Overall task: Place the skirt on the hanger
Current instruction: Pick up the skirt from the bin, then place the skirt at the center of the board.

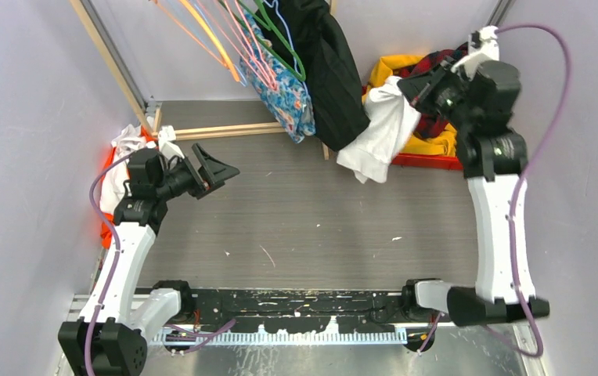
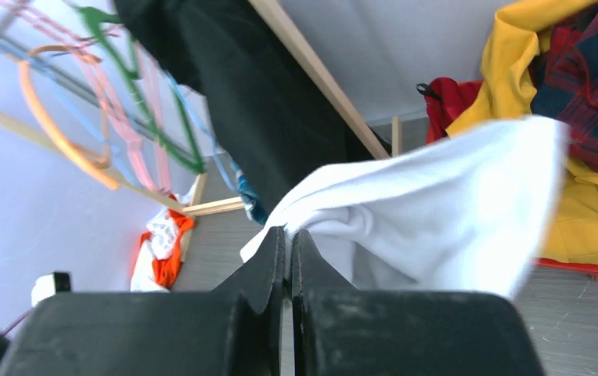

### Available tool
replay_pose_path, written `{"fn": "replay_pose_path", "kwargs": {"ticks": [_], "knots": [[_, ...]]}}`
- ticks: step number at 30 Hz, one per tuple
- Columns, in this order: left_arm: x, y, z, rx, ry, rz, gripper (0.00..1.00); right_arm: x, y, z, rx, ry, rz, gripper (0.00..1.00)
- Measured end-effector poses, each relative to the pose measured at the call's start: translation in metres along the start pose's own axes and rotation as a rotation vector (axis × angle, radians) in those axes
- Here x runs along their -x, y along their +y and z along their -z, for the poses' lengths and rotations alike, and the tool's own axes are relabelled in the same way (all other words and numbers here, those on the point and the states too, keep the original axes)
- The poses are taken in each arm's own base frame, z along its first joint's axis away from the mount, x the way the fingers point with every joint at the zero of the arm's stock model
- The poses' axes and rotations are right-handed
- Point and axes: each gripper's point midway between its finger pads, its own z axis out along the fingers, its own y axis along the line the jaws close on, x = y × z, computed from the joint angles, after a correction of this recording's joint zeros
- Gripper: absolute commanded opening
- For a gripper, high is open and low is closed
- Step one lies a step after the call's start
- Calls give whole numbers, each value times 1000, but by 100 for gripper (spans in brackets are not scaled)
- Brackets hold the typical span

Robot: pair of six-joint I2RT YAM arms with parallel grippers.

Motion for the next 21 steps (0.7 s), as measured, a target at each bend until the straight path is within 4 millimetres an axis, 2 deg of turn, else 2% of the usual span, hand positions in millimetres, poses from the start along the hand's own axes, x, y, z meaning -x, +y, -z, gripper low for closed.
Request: {"fn": "replay_pose_path", "kwargs": {"ticks": [3,6,8,11,14,18,21], "knots": [[-1,-3,4,-5,-5,-6,89,11,24,46,50,-53,23,1],[-3,-6,7,-9,-9,-11,89,13,47,91,118,-83,42,1],[-4,-8,11,-12,-11,-14,89,9,59,109,165,-79,43,1],[-7,-13,16,-19,-15,-21,89,-11,74,131,263,-43,24,1],[-10,-17,22,-25,-21,-28,89,-48,74,134,334,55,-26,1],[-15,-21,30,-30,-25,-33,89,-115,65,110,348,272,-90,1],[-17,-22,33,-29,-24,-32,89,-162,71,93,356,424,-94,1]]}}
